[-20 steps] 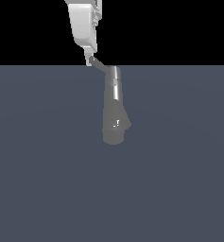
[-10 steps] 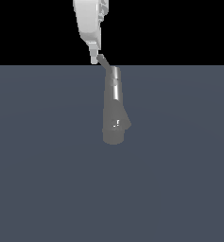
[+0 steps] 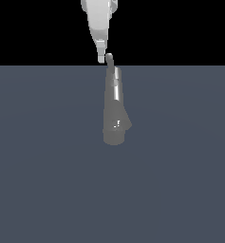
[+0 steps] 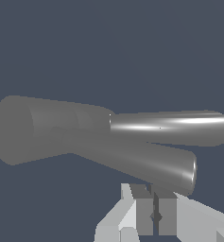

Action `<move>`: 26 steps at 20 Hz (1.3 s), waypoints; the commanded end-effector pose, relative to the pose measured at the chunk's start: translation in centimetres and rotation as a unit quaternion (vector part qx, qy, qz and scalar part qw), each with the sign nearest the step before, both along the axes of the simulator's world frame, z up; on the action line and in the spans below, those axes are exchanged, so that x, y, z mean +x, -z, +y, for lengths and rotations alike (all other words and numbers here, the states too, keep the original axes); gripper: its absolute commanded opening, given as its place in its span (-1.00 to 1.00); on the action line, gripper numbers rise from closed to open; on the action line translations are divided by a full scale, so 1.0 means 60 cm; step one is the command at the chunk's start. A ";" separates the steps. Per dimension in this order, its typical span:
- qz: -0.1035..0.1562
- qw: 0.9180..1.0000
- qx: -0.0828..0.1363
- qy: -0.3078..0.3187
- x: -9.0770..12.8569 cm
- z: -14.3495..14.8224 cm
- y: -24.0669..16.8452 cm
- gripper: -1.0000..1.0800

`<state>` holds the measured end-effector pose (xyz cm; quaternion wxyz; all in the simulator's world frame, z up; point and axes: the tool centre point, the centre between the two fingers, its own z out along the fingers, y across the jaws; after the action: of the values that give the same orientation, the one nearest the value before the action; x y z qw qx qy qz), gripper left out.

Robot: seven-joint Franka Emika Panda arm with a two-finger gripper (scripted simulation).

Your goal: Turn on the faucet by rotating a designated handle.

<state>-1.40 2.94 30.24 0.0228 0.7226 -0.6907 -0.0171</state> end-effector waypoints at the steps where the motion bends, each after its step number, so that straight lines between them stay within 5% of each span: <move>1: 0.001 1.000 -0.002 0.010 0.000 -0.049 0.002 -1.00; 9: 0.002 1.000 -0.002 0.012 -0.002 -0.135 0.001 -1.00; 11: 0.001 1.000 0.002 -0.007 0.002 -0.087 -0.001 -1.00; 26: 0.001 1.000 0.001 -0.001 0.035 -0.138 0.016 -1.00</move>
<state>0.33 -4.73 29.76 0.0222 0.7248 -0.6883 -0.0189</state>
